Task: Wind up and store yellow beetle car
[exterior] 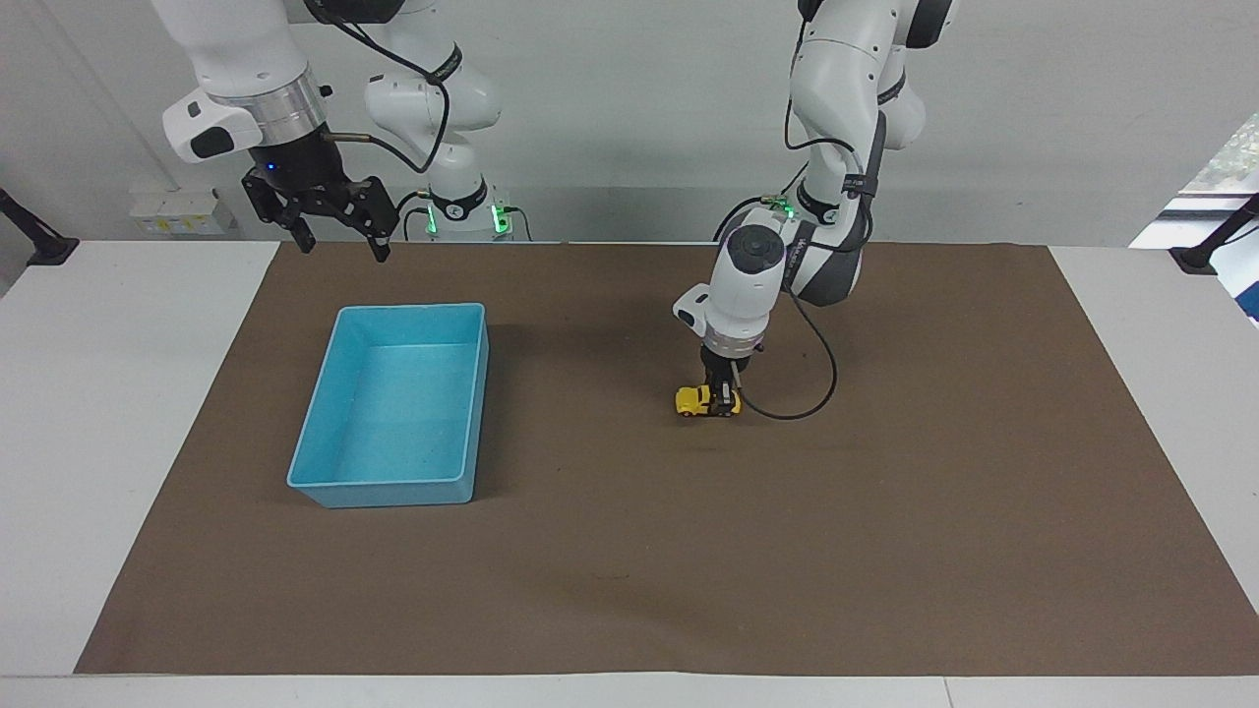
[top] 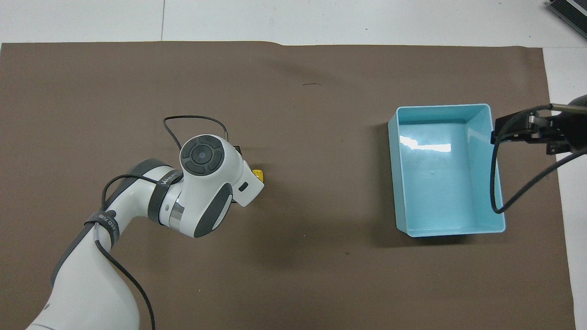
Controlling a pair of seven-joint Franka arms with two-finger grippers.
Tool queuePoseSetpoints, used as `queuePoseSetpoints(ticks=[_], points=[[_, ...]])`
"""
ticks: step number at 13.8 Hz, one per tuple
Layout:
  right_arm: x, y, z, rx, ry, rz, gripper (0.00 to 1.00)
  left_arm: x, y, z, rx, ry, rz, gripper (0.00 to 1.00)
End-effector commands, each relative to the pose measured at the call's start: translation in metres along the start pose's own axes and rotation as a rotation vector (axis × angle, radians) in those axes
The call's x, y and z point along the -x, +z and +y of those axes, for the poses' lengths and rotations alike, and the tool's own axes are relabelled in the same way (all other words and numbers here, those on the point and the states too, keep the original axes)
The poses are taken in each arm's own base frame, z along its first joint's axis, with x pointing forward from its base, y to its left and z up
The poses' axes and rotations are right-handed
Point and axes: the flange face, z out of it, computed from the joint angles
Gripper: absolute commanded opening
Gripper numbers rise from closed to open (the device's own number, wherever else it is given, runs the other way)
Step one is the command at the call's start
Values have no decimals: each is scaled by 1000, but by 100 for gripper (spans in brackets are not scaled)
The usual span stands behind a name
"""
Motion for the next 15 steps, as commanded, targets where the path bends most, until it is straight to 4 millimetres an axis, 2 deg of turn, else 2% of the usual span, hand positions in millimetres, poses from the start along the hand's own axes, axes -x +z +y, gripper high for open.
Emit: queuePoseSetpoints(ticks=[1, 8, 9, 11, 12, 15], points=[[3, -4, 2, -25, 16, 8, 100, 30, 3, 1, 9, 4, -17, 0], [3, -4, 2, -25, 16, 8, 100, 62, 5, -6, 18, 44, -21, 0], [4, -4, 2, -25, 16, 7, 100, 72, 5, -10, 20, 37, -21, 0], [3, -4, 2, -25, 16, 8, 100, 78, 0, -10, 15, 52, -19, 0], [4, -4, 2, -25, 16, 7, 100, 92, 1, -14, 18, 46, -20, 0], [3, -4, 2, -25, 16, 8, 100, 111, 2, -19, 22, 60, -21, 0]])
